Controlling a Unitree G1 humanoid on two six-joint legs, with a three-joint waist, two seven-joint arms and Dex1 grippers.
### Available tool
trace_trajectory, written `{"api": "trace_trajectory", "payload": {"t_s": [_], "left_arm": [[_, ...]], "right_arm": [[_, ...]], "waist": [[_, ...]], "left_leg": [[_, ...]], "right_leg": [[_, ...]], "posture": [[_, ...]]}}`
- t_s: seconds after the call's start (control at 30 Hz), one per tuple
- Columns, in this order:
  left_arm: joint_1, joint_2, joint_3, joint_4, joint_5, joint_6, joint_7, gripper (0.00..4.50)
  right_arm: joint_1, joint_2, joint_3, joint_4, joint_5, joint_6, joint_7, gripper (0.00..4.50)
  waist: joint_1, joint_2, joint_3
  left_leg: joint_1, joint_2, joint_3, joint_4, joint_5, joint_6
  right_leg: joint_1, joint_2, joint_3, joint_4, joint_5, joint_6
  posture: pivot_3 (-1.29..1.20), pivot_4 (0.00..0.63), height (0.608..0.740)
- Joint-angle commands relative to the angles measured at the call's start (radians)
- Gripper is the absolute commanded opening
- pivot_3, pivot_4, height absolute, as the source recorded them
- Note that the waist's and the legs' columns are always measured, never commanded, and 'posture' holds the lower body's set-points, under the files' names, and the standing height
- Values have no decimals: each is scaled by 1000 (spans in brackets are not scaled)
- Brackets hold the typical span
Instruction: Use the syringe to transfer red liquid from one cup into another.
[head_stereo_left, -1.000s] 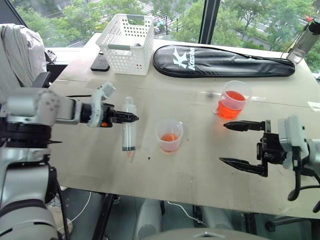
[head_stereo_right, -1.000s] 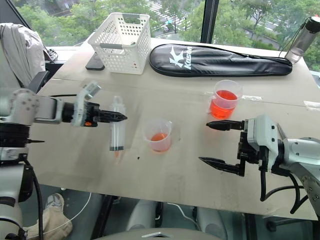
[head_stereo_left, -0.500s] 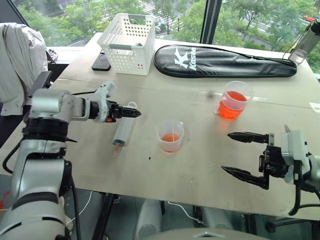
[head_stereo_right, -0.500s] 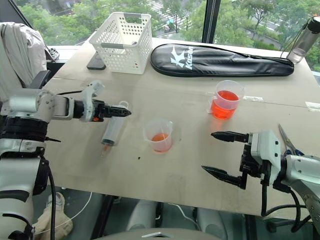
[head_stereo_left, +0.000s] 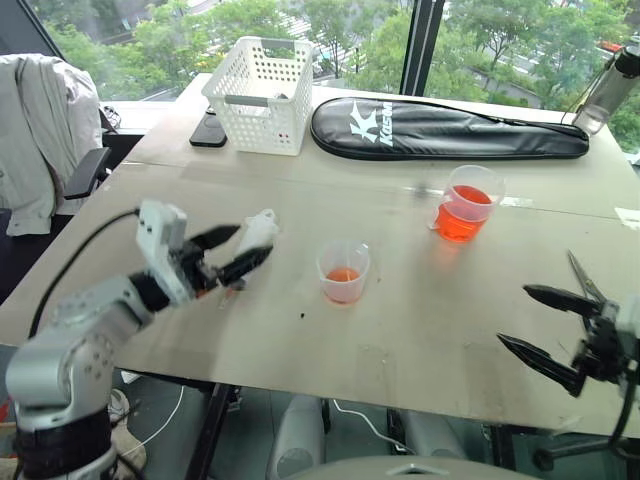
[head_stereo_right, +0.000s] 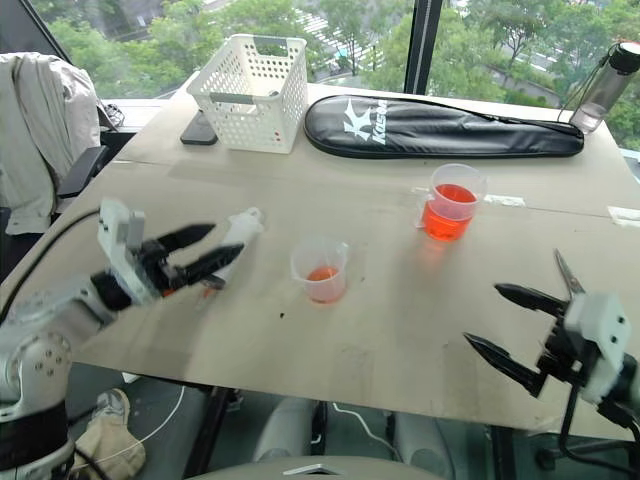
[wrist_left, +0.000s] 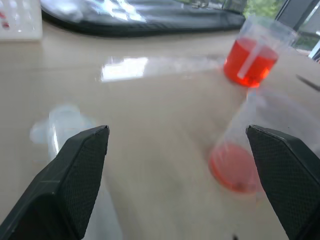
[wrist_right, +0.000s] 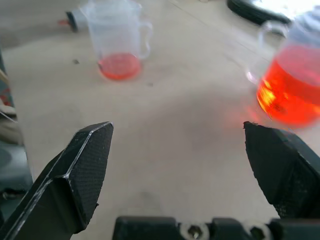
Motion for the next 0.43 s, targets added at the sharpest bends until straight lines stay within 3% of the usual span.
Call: {"api": "trace_trajectory", "payload": {"t_s": [0.03, 0.2, 0.43], "left_arm": [[124, 22, 110, 26, 29, -127, -70, 4470], [300, 19, 162, 66, 63, -264, -154, 4470], [364, 6, 174, 63, 63, -341, -155, 4470]], "right_arm": [[70, 43, -90, 52, -25, -98, 52, 4500], [142, 81, -137, 104, -34, -159, 86, 4500], [130, 54, -114, 84, -33, -125, 57, 4500]], "waist": [[1, -1, 0], [0, 1, -2], [3, 2, -5]], "left_leg": [[0, 0, 0, 0, -1, -2], [0, 1, -3, -4, -3, -4], [0, 1, -2, -6, -3, -4]], "right_leg": [[-1, 0, 0, 0, 0, 0], [-2, -6, 0, -5, -1, 0], [-2, -23, -14, -9, -1, 0]], "posture": [[0, 150, 724], [0, 150, 724], [0, 150, 724]]}}
